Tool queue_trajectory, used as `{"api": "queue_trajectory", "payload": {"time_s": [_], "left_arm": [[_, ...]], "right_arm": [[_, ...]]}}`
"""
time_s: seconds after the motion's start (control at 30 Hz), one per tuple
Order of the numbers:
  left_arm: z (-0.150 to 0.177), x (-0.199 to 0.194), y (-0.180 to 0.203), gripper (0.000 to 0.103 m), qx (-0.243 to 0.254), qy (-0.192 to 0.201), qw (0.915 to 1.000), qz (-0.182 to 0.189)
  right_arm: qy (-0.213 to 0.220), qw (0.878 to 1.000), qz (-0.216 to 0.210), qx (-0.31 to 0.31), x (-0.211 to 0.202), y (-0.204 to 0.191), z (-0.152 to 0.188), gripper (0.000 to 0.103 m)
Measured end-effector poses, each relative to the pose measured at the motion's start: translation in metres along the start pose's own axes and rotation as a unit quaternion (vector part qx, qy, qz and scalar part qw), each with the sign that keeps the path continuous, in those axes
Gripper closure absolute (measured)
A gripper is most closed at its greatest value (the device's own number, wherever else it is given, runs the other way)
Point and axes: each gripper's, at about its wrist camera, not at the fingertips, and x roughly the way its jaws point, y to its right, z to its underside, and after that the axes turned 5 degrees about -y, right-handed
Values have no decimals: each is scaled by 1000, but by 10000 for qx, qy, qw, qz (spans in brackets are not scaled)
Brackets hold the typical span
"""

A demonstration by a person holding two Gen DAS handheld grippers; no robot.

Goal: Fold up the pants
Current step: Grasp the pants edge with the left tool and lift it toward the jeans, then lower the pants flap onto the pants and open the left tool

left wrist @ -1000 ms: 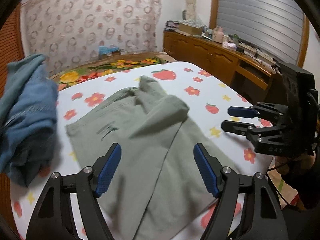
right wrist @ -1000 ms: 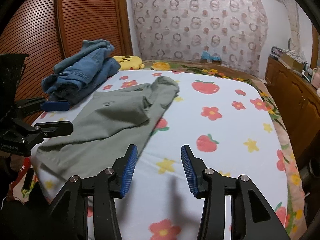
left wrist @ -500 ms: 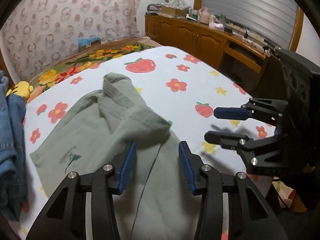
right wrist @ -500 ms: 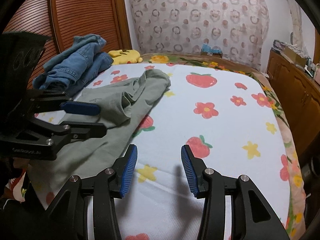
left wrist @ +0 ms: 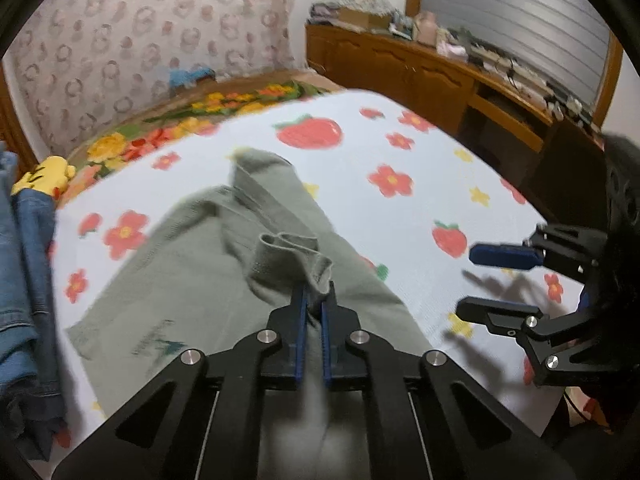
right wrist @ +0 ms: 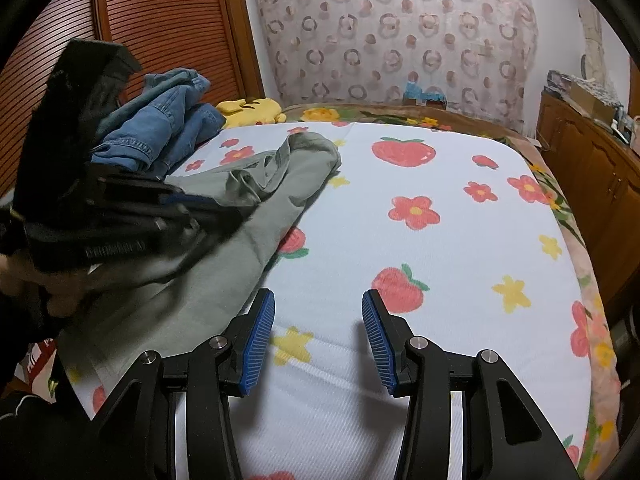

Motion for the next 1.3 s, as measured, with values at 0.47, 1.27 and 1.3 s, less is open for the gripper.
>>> {"api": "queue_trajectory", "payload": {"time_s": [0.47, 1.27, 1.3], "left_arm": [[9, -41, -100, 97, -727, 364, 9920, -970], [36, -41, -105, 54, -815, 298, 9923, -886], [38, -41, -102, 51, -811, 308, 9927, -834]], "right_arm": [[-105, 9999, 127, -2, 3, -1, -1, 55], [-130, 9995, 287, -45, 2, -1, -1, 55], [-114, 9994, 311, -65, 1, -2, -1, 55]]}}
